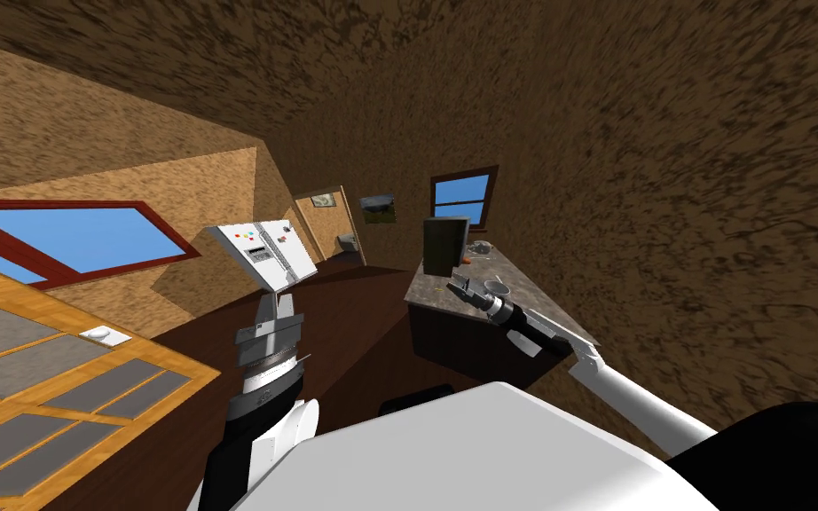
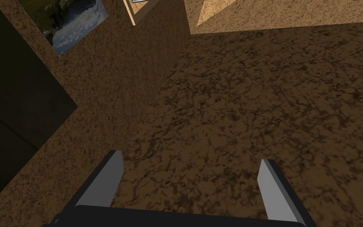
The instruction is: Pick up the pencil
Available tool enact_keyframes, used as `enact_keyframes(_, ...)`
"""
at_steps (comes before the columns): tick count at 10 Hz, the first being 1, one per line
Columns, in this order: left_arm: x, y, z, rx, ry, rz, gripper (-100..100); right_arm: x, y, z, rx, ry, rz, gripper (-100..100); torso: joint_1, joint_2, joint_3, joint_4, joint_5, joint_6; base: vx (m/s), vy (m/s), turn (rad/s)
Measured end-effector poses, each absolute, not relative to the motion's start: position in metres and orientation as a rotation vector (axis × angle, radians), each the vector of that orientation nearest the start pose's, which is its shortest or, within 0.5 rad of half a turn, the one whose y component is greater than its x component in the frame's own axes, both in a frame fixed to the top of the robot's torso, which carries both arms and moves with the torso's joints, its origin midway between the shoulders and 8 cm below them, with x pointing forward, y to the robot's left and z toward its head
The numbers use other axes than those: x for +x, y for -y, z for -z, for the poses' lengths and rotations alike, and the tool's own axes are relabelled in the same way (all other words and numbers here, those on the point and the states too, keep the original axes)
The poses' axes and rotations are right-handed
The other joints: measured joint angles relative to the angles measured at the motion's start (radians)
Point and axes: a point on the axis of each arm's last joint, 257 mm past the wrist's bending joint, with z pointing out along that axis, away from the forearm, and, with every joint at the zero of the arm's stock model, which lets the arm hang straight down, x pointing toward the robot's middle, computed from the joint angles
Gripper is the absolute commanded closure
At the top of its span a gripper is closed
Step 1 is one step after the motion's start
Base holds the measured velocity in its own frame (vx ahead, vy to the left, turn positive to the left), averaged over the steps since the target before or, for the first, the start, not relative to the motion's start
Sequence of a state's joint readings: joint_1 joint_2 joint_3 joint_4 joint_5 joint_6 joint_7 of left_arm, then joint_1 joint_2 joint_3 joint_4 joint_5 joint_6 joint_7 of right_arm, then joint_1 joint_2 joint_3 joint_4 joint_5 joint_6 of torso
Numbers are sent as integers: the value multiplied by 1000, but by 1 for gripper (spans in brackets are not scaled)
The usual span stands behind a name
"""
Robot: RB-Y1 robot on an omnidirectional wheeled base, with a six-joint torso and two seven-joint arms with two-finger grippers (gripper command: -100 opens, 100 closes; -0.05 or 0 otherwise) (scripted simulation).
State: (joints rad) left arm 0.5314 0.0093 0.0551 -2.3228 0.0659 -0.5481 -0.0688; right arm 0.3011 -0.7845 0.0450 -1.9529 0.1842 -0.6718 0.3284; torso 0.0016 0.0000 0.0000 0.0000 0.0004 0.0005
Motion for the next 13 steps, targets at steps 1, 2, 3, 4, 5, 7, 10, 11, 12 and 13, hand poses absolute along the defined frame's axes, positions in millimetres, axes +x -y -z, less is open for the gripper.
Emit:
enact_keyframes(1,320,-303,-44,-606,-551,1227,0,387,220,65,-368,-1246,-832,-100,1,0,0,0,0,0,12,43,63)
enact_keyframes(2,320,-303,-44,-606,-551,1227,0,389,221,70,-395,-1265,-818,-100,1,-1,0,0,0,0,27,48,140)
enact_keyframes(3,320,-303,-44,-606,-551,1227,0,389,224,80,-430,-1296,-798,-100,1,-1,-1,0,0,0,22,39,52)
enact_keyframes(4,320,-303,-44,-606,-551,1227,0,389,225,85,-458,-1314,-786,-100,0,-1,-1,0,0,0,31,51,113)
enact_keyframes(5,320,-303,-44,-606,-551,1227,0,390,226,95,-493,-1346,-767,-100,1,-2,-1,0,0,0,28,45,66)
enact_keyframes(7,320,-303,-44,-606,-551,1227,0,393,233,113,-549,-1403,-733,-100,2,-3,-2,-1,0,0,41,56,88)
enact_keyframes(10,320,-303,-44,-606,-551,1227,0,392,249,141,-627,-1490,-686,-100,0,-3,-2,-1,0,0,51,45,111)
enact_keyframes(11,320,-303,-44,-606,-551,1227,0,388,257,153,-654,-1531,-667,-100,1,-4,-2,-1,0,0,57,37,60)
enact_keyframes(12,320,-303,-44,-606,-551,1227,0,387,262,159,-677,-1557,-653,-100,0,-3,-2,-1,0,0,66,60,121)
enact_keyframes(13,320,-303,-44,-606,-551,1227,0,382,269,172,-706,-1602,-634,-100,2,-4,-2,-1,0,0,61,47,68)
